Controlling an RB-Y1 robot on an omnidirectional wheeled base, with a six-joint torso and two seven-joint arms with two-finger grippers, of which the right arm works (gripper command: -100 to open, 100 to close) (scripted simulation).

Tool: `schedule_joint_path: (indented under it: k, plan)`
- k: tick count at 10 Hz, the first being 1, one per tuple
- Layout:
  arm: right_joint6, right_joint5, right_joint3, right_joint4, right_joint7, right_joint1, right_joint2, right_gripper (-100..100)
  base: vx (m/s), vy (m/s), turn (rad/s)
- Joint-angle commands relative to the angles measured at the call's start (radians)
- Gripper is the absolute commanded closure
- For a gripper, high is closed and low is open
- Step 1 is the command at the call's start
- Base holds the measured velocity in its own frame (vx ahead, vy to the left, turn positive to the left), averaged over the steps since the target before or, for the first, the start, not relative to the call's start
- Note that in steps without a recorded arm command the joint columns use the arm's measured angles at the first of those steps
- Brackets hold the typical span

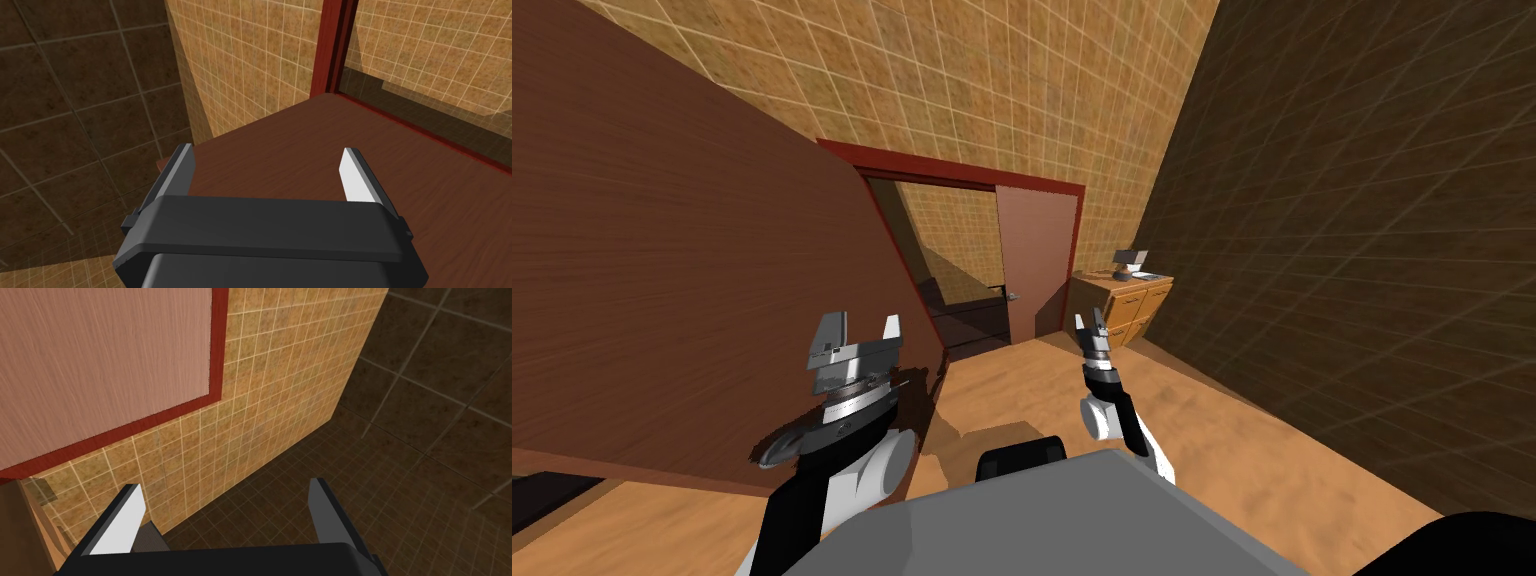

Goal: Pull the door open

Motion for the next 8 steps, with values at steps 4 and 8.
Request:
schedule_joint_path:
  k: [4, 8]
  plan:
    - [-0.019, -0.036, -0.008, 0.122, 0.008, -0.041, -0.026, -100, 0.096, 0.004, 0.115]
    - [-0.033, -0.068, -0.012, 0.235, 0.018, -0.081, -0.045, -100, 0.105, 0.007, 0.124]
